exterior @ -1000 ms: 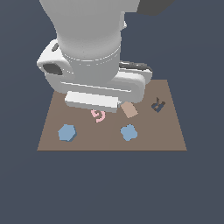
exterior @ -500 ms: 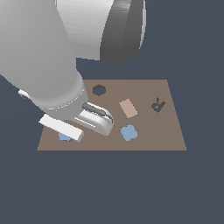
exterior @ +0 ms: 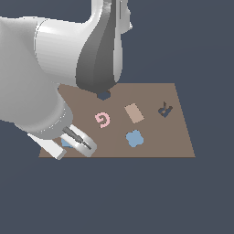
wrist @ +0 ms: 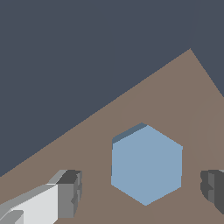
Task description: Insert a designated object into the corresponding slot on a board.
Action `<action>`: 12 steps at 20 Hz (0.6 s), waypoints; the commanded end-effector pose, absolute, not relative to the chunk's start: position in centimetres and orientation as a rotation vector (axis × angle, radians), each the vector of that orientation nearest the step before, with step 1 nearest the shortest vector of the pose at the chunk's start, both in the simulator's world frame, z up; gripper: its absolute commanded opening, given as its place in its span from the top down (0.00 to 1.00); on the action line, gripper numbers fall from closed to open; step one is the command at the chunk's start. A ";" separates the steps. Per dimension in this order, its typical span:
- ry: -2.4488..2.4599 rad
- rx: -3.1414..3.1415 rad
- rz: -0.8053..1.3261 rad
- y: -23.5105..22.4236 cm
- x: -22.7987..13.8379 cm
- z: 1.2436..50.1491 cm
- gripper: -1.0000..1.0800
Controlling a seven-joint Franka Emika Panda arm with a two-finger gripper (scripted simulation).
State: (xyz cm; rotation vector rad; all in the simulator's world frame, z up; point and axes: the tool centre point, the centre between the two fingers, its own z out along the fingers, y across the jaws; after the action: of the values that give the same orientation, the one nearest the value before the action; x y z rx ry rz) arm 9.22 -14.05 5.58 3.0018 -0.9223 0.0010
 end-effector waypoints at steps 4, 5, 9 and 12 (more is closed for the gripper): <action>-0.974 2.987 0.000 -14.9 9.5 5.0 0.04; -0.975 2.986 0.000 -14.9 9.5 5.0 0.04; -0.973 2.987 -0.001 -15.0 9.4 4.9 0.04; -0.973 2.987 -0.001 -14.9 9.4 4.3 0.04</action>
State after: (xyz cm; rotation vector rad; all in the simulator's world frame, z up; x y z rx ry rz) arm 9.46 -14.95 4.69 2.9869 -0.9727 0.0012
